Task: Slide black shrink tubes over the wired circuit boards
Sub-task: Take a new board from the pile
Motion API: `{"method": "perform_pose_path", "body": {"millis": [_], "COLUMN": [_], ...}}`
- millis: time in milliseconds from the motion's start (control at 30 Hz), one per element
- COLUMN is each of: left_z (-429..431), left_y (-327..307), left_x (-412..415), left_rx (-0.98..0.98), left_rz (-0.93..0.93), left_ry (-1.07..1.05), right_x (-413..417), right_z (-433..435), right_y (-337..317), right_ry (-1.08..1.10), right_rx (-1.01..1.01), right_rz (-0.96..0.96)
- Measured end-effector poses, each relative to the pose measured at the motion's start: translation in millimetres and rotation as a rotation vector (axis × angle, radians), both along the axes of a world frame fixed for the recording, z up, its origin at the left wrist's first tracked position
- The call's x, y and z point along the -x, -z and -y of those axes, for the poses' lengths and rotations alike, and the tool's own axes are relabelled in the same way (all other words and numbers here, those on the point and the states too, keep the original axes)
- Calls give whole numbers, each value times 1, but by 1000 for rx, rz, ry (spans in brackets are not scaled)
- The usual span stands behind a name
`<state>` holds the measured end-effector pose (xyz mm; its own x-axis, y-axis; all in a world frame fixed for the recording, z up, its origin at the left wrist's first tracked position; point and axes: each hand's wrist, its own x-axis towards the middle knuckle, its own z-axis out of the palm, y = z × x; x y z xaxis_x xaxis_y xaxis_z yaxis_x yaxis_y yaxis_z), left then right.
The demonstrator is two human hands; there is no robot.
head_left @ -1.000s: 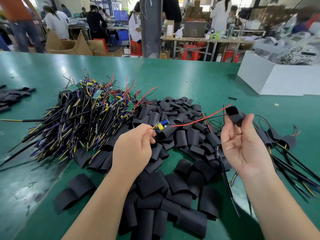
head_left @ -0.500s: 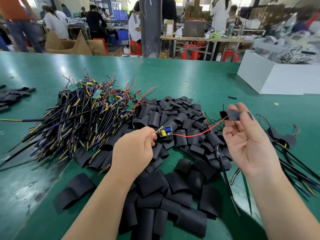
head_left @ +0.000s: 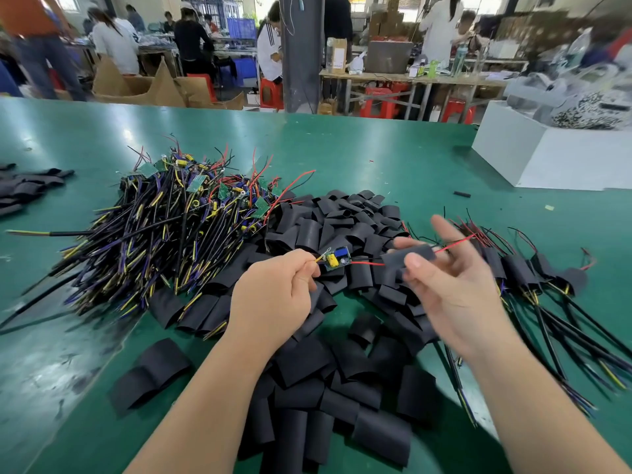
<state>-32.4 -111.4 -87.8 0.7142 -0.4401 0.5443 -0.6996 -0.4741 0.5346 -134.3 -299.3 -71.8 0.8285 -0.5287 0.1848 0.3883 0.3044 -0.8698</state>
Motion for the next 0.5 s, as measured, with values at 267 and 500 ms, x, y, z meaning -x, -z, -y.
{"method": "perform_pose_path", "body": {"millis": [267,500], "left_z": [6,5], "left_y": [0,0], "left_x": [10,11], "left_rx": [64,-25], "left_rz": [-106,-173], "left_ry": [176,325], "right_x": [-11,-1], "right_z": [-21,-2], "right_y": [17,10], "right_ry": [-179,-228], "right_rx": [-191,218], "right_rz": [-44,-24]}}
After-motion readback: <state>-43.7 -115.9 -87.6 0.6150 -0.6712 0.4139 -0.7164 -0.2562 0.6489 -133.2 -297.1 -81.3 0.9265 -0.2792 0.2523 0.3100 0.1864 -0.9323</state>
